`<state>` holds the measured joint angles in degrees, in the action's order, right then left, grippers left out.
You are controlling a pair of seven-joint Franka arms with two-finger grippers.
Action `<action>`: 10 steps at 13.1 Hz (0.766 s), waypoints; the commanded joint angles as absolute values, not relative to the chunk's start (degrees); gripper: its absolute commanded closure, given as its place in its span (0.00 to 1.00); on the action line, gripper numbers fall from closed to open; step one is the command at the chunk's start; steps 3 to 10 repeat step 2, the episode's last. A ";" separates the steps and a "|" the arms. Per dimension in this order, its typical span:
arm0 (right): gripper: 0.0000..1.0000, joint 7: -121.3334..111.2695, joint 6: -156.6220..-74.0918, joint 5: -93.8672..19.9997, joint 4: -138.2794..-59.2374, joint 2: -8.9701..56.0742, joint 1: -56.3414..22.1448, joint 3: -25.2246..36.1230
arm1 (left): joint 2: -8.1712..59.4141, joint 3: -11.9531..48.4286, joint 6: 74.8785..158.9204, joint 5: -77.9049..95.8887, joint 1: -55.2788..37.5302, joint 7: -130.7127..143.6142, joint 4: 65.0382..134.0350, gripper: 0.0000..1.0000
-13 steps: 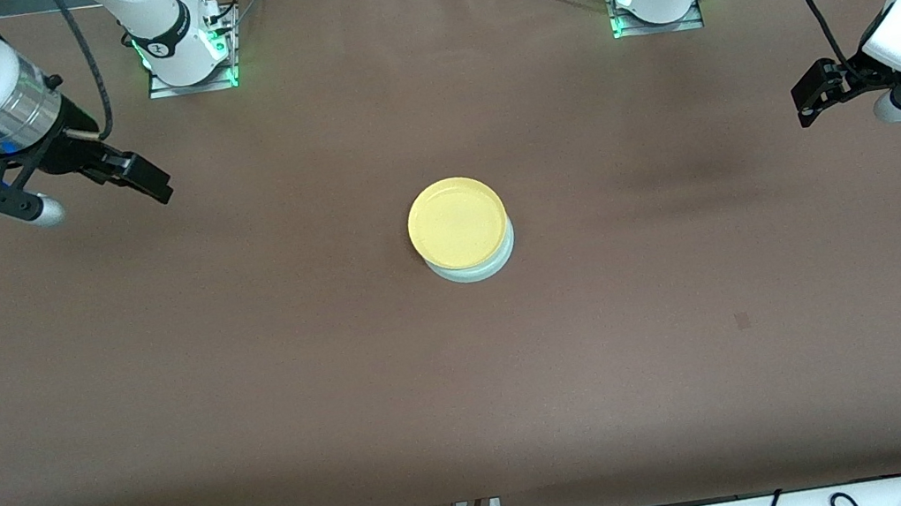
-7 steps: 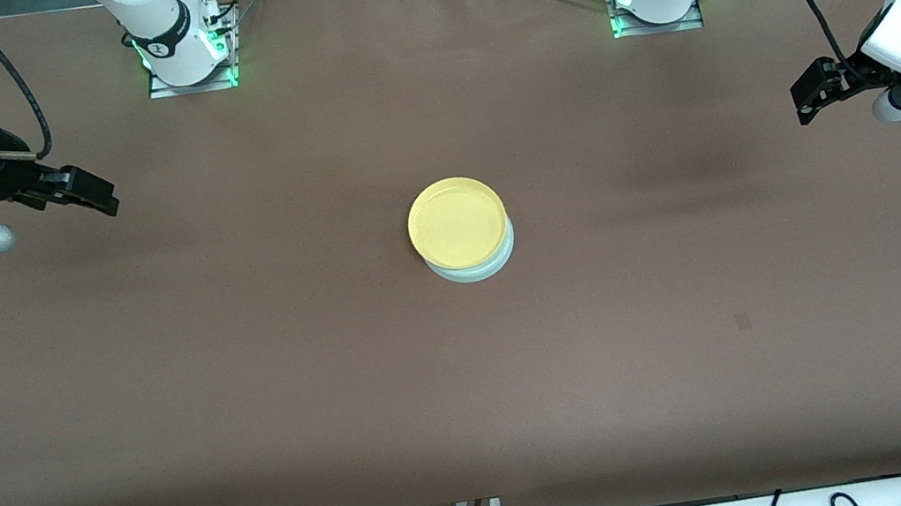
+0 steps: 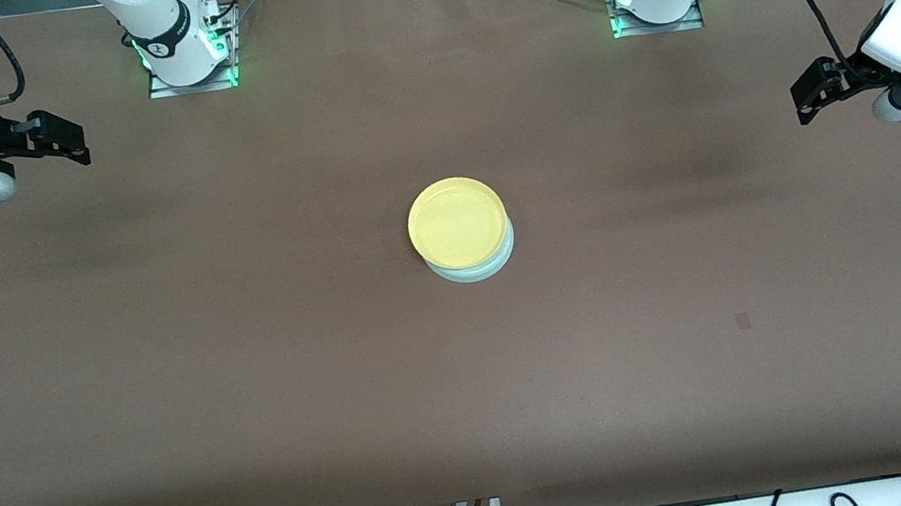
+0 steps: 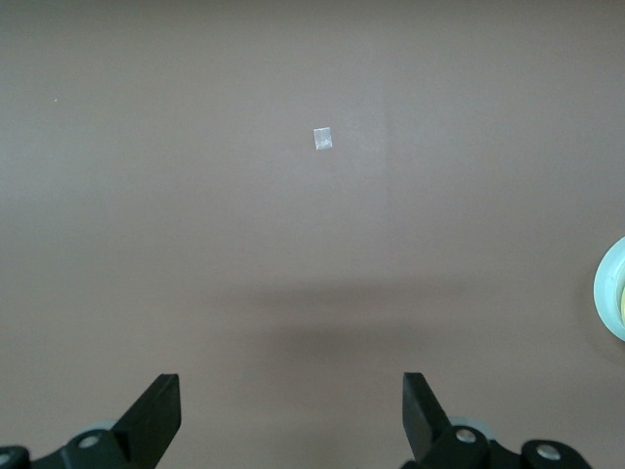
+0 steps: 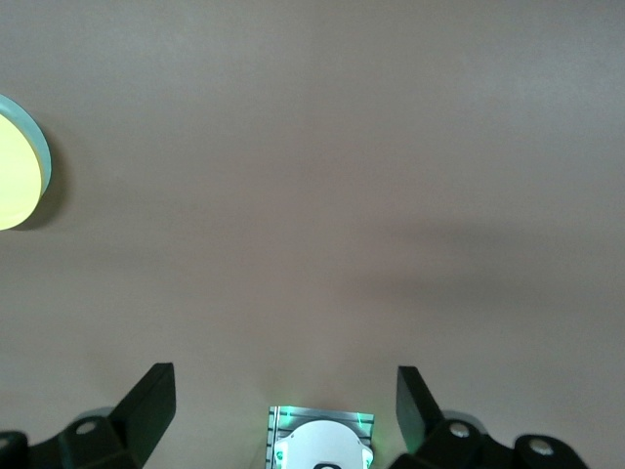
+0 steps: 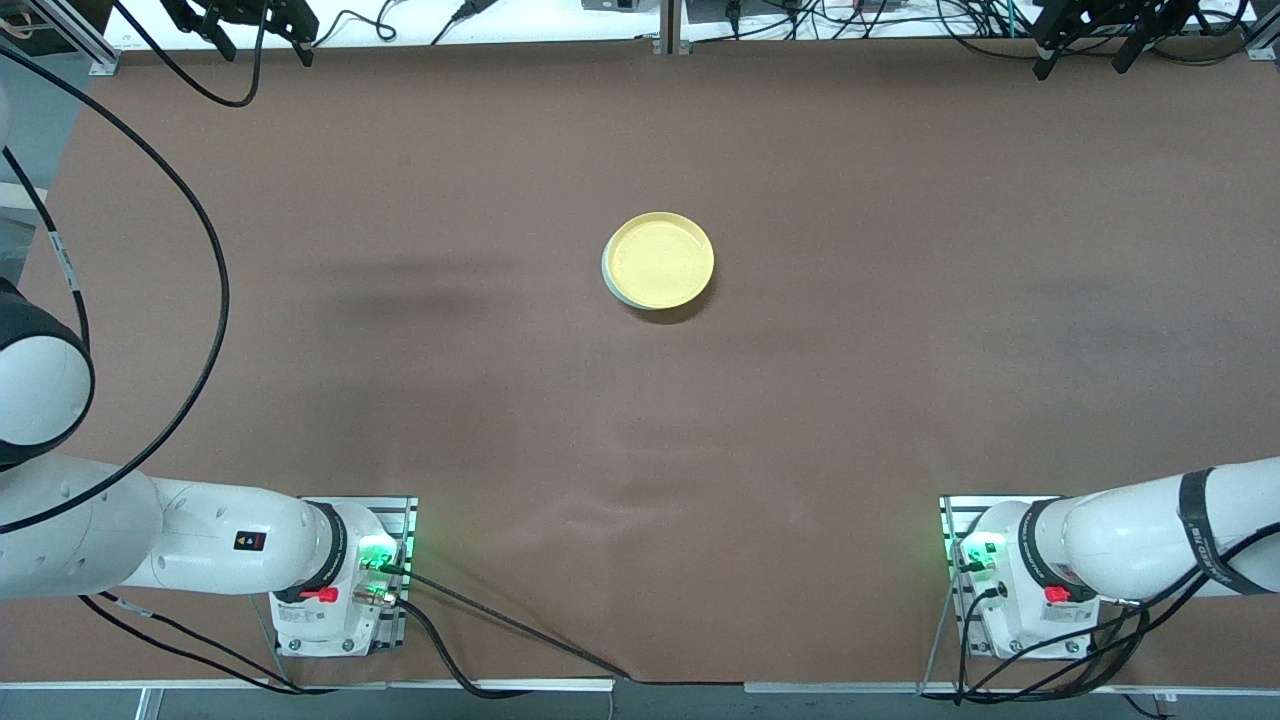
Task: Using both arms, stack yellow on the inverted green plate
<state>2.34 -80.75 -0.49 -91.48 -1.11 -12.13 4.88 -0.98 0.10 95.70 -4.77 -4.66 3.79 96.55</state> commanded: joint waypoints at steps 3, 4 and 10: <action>0.00 1.58 -80.94 1.40 -92.46 -1.85 -11.87 4.57 | -0.53 0.35 94.57 -6.33 -4.83 4.22 95.10 0.00; 0.00 1.58 -80.94 1.40 -92.46 -1.85 -11.87 4.57 | -0.53 0.35 94.57 -6.33 -4.83 4.22 95.10 0.00; 0.00 1.58 -80.94 1.40 -92.46 -1.85 -11.87 4.57 | -0.53 0.35 94.57 -6.33 -4.83 4.22 95.10 0.00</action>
